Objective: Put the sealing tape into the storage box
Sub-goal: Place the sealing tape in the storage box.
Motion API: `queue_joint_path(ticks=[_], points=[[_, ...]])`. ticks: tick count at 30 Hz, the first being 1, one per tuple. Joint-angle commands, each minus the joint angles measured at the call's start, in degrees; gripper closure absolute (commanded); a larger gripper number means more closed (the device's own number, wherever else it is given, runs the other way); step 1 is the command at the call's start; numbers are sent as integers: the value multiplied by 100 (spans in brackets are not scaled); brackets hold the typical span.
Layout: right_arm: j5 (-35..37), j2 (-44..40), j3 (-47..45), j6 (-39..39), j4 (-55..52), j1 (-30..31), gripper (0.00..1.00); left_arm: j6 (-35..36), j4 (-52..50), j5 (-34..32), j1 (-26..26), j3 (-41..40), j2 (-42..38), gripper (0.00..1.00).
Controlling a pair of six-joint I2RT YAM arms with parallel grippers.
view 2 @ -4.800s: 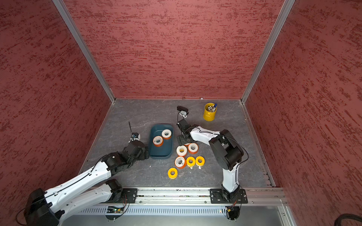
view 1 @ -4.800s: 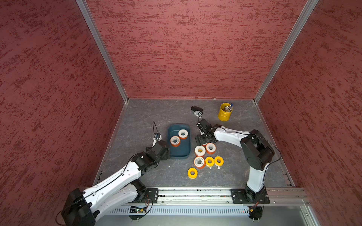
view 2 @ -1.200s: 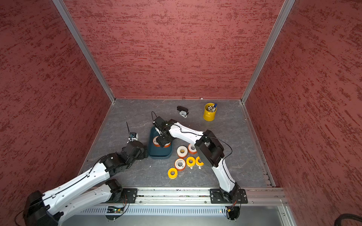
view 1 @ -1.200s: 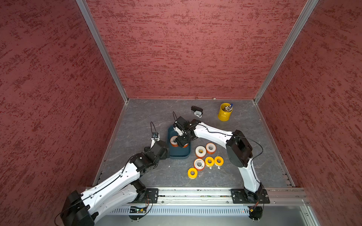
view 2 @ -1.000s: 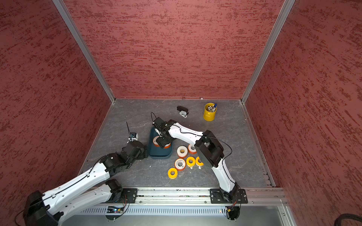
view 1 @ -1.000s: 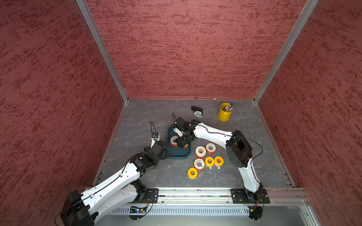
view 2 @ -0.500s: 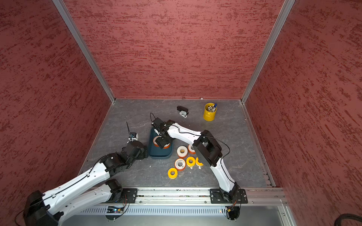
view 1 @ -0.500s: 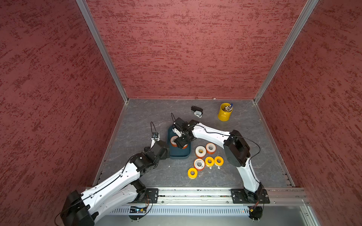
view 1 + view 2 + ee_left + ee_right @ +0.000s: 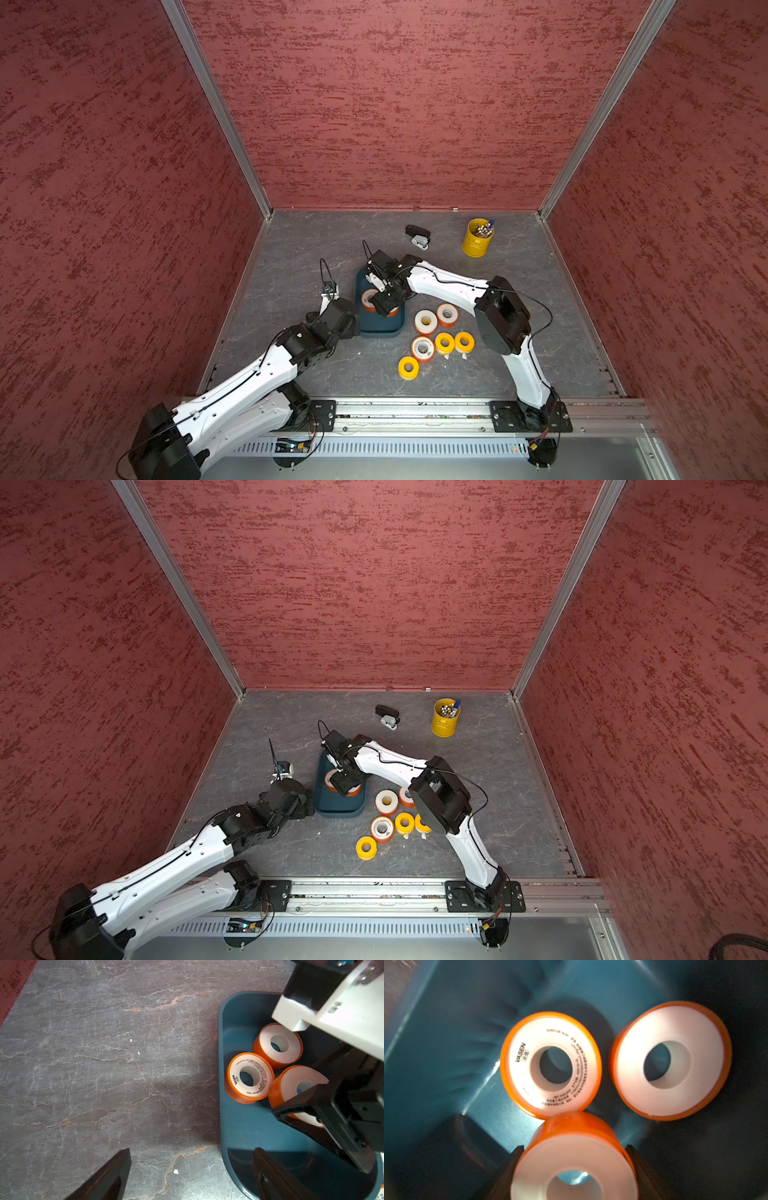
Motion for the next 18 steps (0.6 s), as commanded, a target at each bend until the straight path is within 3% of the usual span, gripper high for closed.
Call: queue_joint_path(ticks=[1, 18], points=[[-123, -205, 172, -147, -303, 79, 32, -33, 7, -83, -3, -14, -4, 5], [164, 76, 229, -188, -316, 145, 32, -38, 20, -91, 1, 1, 35, 5]])
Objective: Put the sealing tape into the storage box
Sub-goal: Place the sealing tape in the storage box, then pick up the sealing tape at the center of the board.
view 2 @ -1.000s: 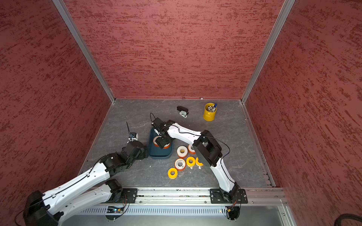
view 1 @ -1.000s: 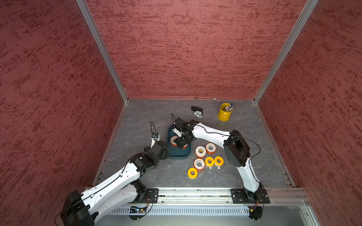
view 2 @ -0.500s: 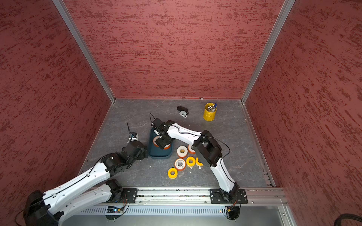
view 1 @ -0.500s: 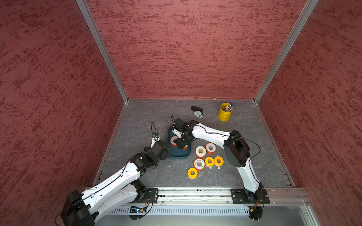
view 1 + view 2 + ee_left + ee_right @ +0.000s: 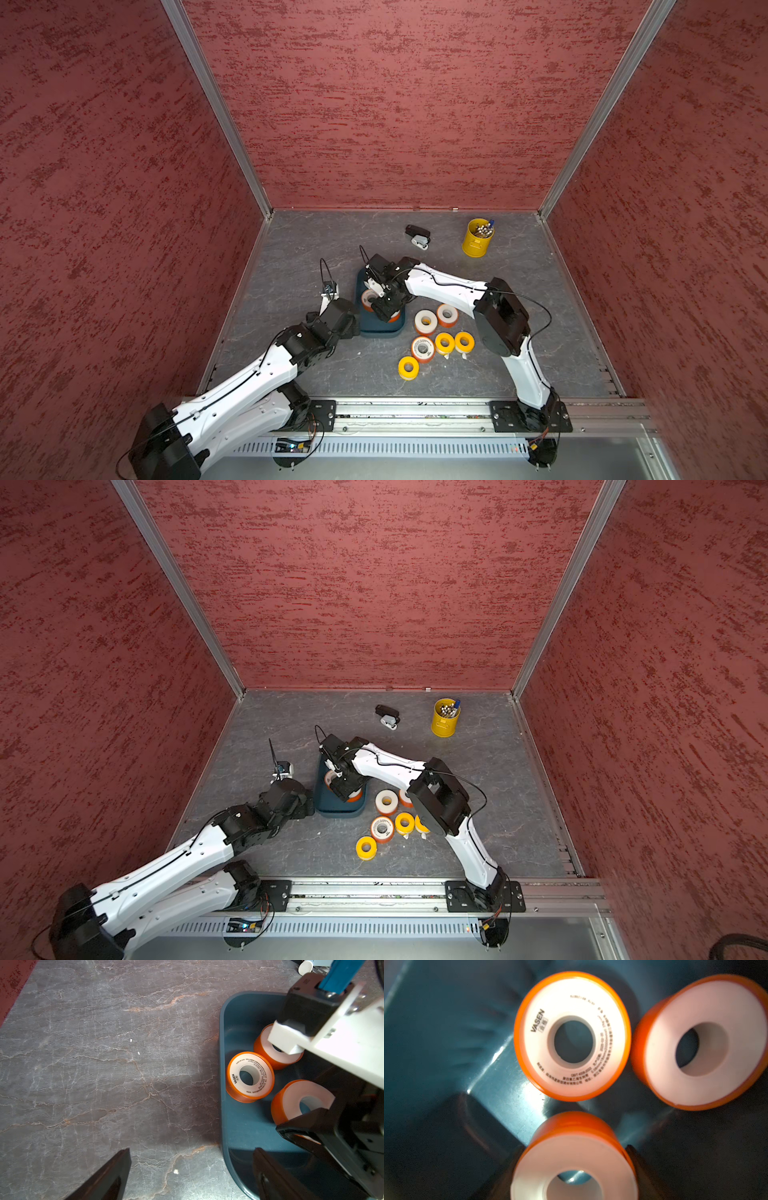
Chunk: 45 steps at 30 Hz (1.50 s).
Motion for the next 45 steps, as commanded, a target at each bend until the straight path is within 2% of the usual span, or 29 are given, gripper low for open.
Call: queue_joint_path(ticks=[1, 14, 17, 28, 37, 45], points=[[196, 84, 215, 7, -2, 37, 31, -37, 26, -80, -2, -4, 30, 5], [423, 190, 232, 47, 115, 36, 22, -24, 24, -72, 0, -4, 31, 5], [466, 177, 236, 38, 110, 35, 17, -24, 30, -72, -4, -4, 35, 4], [582, -34, 224, 27, 153, 37, 16, -24, 27, -72, -5, -4, 30, 4], [938, -812, -216, 228, 730, 37, 16, -42, 1, -71, -12, -24, -40, 4], [1418, -2179, -1400, 445, 1713, 3, 16, -38, 9, -64, -12, -34, -75, 4]])
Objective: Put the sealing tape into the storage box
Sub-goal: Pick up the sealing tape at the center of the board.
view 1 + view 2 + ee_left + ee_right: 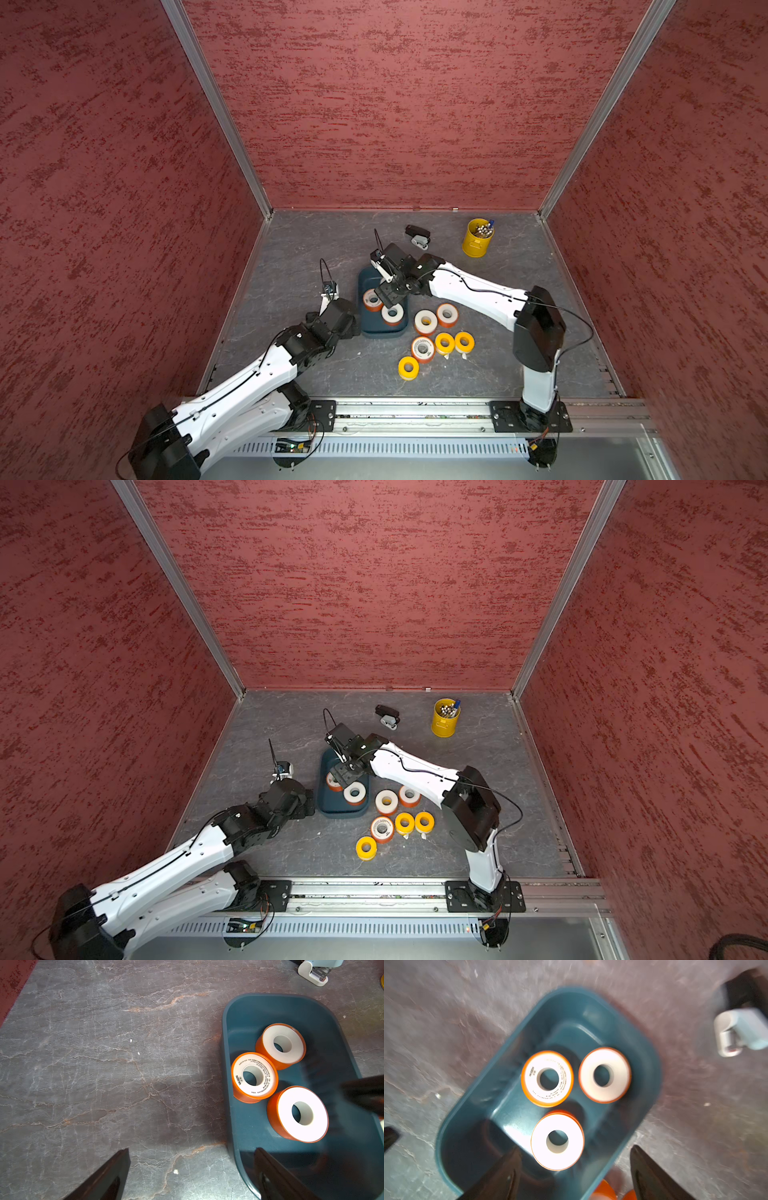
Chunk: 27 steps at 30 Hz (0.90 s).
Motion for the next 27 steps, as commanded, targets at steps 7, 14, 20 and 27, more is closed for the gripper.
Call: queue_joint_path(ticks=[7, 14, 20, 27], points=[[1007, -1933, -1827, 191, 1525, -133, 15, 0, 28, -25, -10, -32, -83, 4], [2107, -3385, -3502, 311, 2255, -183, 15, 223, 140, 232, -12, 1, -35, 3], [2548, -4521, -4874, 665, 2528, -222, 14, 293, 155, 392, -45, 109, -2, 3], [2766, -5666, -5984, 1146, 2509, -232, 14, 439, 297, 406, -431, 760, 675, 4]])
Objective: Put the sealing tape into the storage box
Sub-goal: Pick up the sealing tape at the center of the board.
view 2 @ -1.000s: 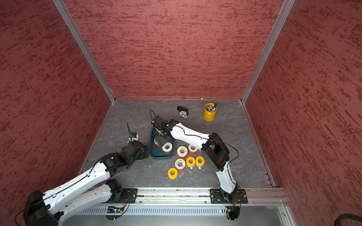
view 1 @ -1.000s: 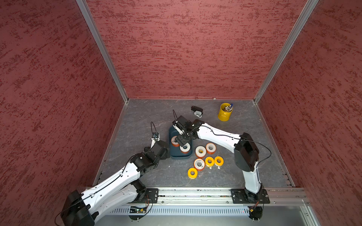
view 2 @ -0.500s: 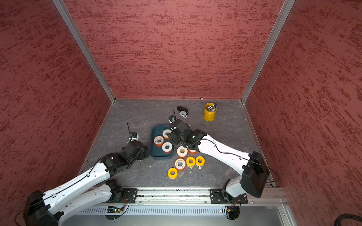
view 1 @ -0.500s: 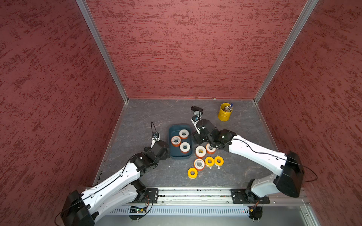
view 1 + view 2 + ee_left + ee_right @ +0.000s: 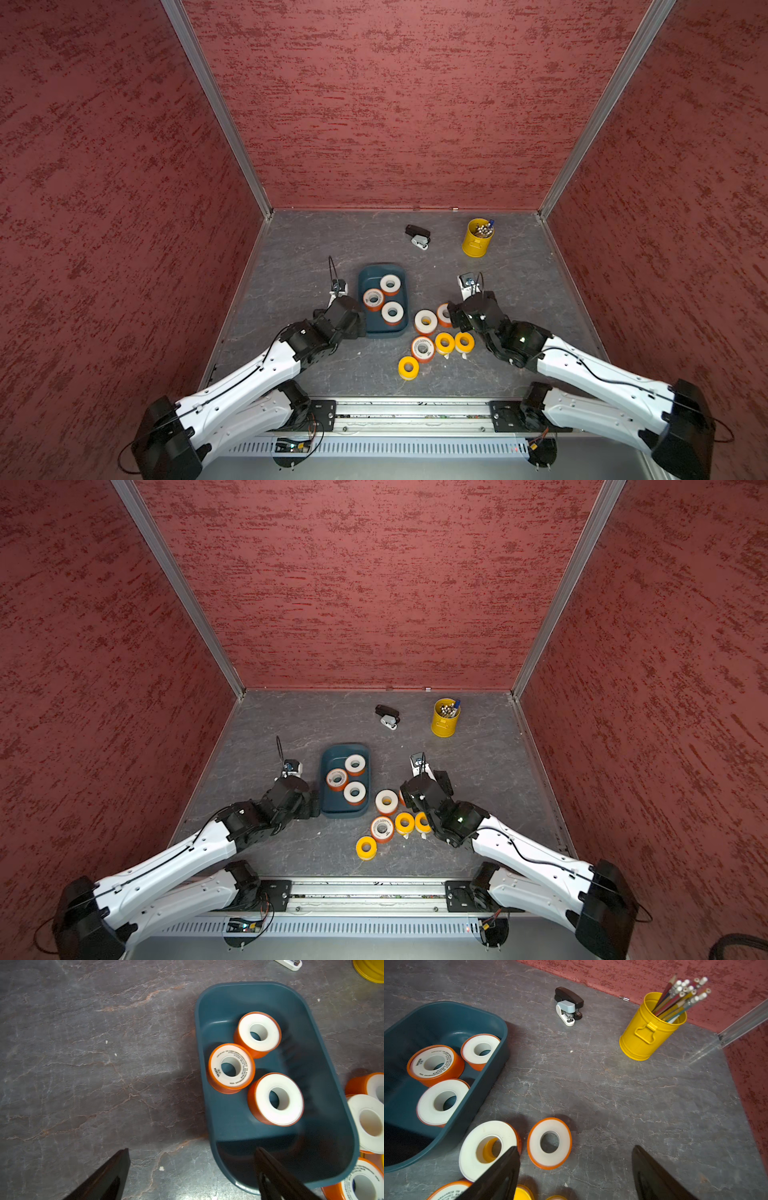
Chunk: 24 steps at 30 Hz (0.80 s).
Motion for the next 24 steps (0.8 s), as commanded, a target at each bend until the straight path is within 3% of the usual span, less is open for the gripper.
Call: queue_joint_path(ticks=[1, 12, 24], points=[[213, -567, -455, 360, 323, -25, 14, 152, 286, -34, -266, 482, 387, 4], [348, -1758, -1393, 601, 605, -25, 15, 599, 717, 590, -894, 2124, 2488, 4], [561, -1538, -1396, 676, 726, -26, 16, 972, 528, 1711, -1056, 4233, 4994, 3]])
